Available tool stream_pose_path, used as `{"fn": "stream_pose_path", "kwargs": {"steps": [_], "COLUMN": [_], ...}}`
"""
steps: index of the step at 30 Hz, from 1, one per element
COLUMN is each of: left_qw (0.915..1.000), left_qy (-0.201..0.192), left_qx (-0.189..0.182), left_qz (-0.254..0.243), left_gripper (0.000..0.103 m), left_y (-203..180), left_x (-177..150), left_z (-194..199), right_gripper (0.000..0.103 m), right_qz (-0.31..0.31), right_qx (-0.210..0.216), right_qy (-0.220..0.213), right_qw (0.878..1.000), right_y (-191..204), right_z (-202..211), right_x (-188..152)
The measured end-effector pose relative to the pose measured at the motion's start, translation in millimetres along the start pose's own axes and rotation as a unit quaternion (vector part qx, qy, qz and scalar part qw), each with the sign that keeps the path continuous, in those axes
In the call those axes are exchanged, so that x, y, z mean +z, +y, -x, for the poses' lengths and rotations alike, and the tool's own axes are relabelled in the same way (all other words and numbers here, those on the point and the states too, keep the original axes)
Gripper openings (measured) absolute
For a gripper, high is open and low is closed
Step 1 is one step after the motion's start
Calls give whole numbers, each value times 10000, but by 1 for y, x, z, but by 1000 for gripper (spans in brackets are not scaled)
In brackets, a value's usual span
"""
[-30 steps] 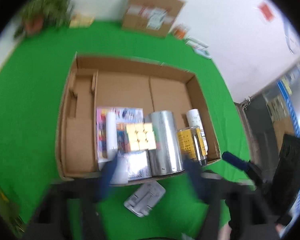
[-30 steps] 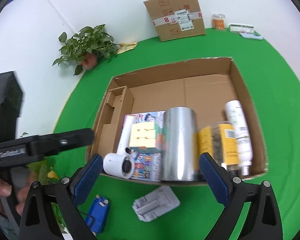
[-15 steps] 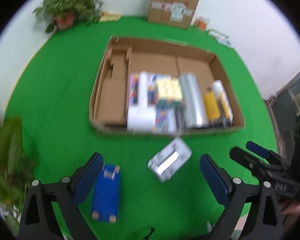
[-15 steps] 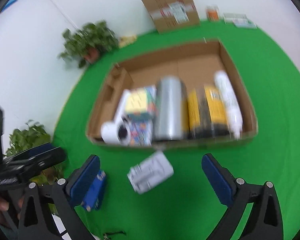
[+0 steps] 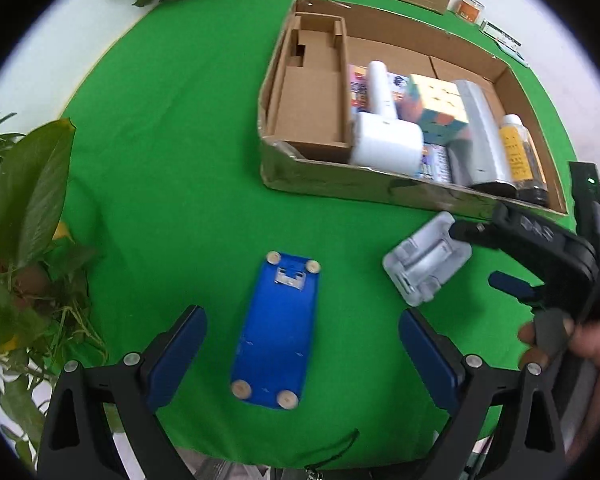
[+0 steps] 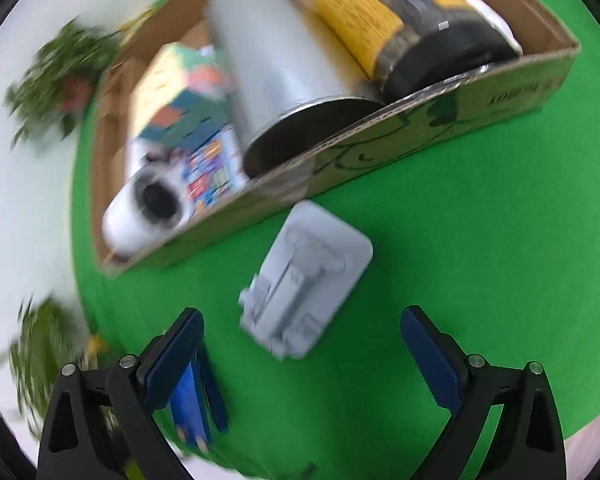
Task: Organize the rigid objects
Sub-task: 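Reach the right gripper to the white phone stand and grasp it, then grasp the phone stand with the left gripper while the right gripper releases it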
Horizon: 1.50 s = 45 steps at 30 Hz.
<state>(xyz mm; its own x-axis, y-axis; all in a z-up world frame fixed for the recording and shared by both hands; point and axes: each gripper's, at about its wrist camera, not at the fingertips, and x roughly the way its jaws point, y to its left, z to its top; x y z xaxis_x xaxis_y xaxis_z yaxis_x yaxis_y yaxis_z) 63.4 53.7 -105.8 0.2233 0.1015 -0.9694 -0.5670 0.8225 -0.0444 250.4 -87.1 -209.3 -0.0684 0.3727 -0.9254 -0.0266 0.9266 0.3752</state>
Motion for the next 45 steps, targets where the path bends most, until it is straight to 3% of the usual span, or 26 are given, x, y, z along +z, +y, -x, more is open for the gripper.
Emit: {"fn": "stream_pose_path", "kwargs": {"steps": [2, 5, 8, 10, 12, 13, 17, 20, 26, 28, 29, 30, 32, 34, 37, 38, 40, 44, 45], "left_qw": [9999, 9994, 9984, 9969, 9952, 9942, 9876, 9806, 9528, 9477, 9460, 9460, 9464, 9460, 9476, 9488, 9521, 9514, 9501], "left_qy": [-12, 108, 213, 304, 358, 381, 517, 646, 1213, 1358, 1445, 1519, 1601, 1662, 1733, 1736, 1724, 1790, 1815], "left_qx": [-107, -319, -487, -649, -809, -885, -1301, -1653, -2572, -2674, -2683, -2633, -2566, -2543, -2443, -2400, -2302, -2363, -2403], "left_qz": [2, -90, -201, -308, -418, -471, -705, -832, -1060, -1088, -1105, -1125, -1129, -1127, -1107, -1097, -1042, -842, -815], "left_gripper": [97, 97, 97, 97, 97, 97, 97, 97, 97, 97, 97, 97, 97, 97, 97, 97, 97, 96, 96], "left_y": [9, 21, 27, 30, 30, 30, 19, 9, -29, -40, -46, -52, -60, -64, -66, -67, -68, -73, -76], "left_x": [3, 7, 11, 16, 21, 24, 34, 39, 37, 34, 32, 30, 28, 26, 23, 22, 20, 15, 14], "left_z": [-2, -14, -23, -29, -35, -37, -46, -51, -65, -72, -76, -81, -87, -90, -90, -90, -88, -89, -89], "right_gripper": [95, 86, 88, 82, 63, 61, 49, 45, 43, 46, 62, 80, 85, 85, 82, 74, 68, 63, 63], "right_qz": [-173, -16, 320, 683, 1077, 1194, 1344, 1891, 3258, 3234, 3217, 3369, 3785, 4026, 3898, 3943, 4004, 3962, 3860], "right_qx": [-131, -420, -968, -1324, -1754, -1821, -1304, -1287, -1259, -1213, -974, -965, -977, -1158, -1265, -1307, -1293, -1241, -1138], "right_qy": [-71, -175, -392, -508, -608, -644, -486, -394, -88, -160, -281, -400, -593, -675, -804, -843, -932, -796, -720], "right_qw": [9997, 9990, 9940, 9875, 9767, 9739, 9811, 9727, 9370, 9383, 9414, 9357, 9185, 9055, 9086, 9057, 9024, 9063, 9126], "right_y": [5, 18, 32, 41, 47, 47, 30, 24, -2, -15, -21, -23, -21, -22, -33, -34, -39, -43, -46], "right_z": [-12, -30, -36, -38, -38, -37, -31, -24, -6, 6, 15, 21, 25, 20, 12, 9, 11, 22, 26], "right_x": [5, 5, -5, -18, -32, -38, -60, -82, -137, -146, -151, -161, -181, -198, -206, -210, -217, -222, -222]}}
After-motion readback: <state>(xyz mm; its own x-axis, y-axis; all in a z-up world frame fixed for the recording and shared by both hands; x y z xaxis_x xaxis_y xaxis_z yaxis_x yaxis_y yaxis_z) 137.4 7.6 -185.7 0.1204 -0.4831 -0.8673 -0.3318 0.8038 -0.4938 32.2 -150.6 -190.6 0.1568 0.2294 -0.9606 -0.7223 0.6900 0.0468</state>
